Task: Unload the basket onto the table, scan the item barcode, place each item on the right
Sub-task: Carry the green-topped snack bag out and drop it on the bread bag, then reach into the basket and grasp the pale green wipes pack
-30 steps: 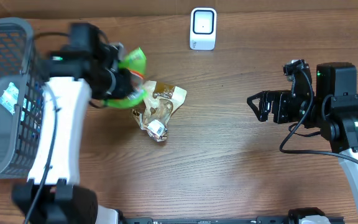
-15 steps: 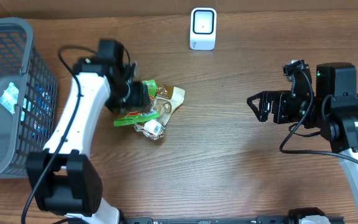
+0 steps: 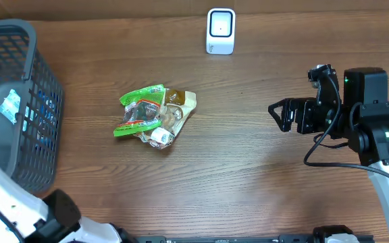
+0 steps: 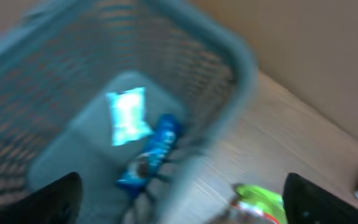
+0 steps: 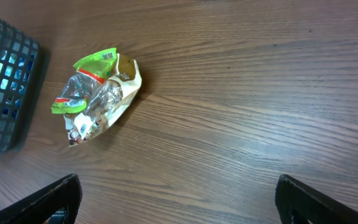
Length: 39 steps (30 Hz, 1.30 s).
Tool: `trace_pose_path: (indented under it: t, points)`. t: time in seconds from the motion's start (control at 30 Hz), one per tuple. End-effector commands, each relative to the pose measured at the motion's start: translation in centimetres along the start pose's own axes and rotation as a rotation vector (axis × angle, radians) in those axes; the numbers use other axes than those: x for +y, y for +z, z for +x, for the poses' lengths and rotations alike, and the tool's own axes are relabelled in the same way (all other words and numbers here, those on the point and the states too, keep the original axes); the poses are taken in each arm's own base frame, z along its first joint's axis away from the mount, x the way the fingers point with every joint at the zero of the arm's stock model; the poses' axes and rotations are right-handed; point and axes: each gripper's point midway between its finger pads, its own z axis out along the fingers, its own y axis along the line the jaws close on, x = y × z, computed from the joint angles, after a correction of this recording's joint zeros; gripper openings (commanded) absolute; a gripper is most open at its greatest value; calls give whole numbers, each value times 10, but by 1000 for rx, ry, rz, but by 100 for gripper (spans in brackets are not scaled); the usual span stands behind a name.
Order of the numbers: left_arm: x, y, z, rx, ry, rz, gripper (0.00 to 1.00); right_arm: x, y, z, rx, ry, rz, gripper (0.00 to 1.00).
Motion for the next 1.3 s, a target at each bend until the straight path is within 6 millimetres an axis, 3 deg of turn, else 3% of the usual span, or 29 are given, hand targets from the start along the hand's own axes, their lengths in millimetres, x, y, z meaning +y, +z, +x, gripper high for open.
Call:
trace_pose_path:
  t: [0.0,0.17,0.2,0.27,0.37,0.47,0.57,0.67,0.93,1.13,1.27]
  points:
    - [65,42,0,78,-135,-123,96,6,-6,-8,-28,-15,-13,100]
    - [102,107,10,190,-234,-136,97,6,-6,-8,-28,-15,-13,100]
    - [108,137,17,236,-240,-132,97,6,-6,-8,-28,-15,-13,100]
    - [113,177,30,304,-238,-131,97,6,-6,-8,-28,-16,-13,100]
    - [114,219,51,389,-203,-123,96,6,-6,-8,-28,-15,-13,100]
    - [114,249,69,452,-199,-120,95,6,-6,-8,-28,-15,-13,100]
    - [111,267,82,491,-179,-114,91,6,-6,-8,-28,-15,-13,100]
    - [108,285,96,532,-159,-124,79,6,-6,-8,-28,-16,-13,100]
    - [105,325,127,578,-143,-345,76,6,-6,-8,-27,4,-13,100]
    - [98,330,130,577,-153,-346,71,6,-6,-8,-26,7,-13,100]
    - [95,326,137,610,-173,-335,73,6,-6,-8,-26,7,-13,100]
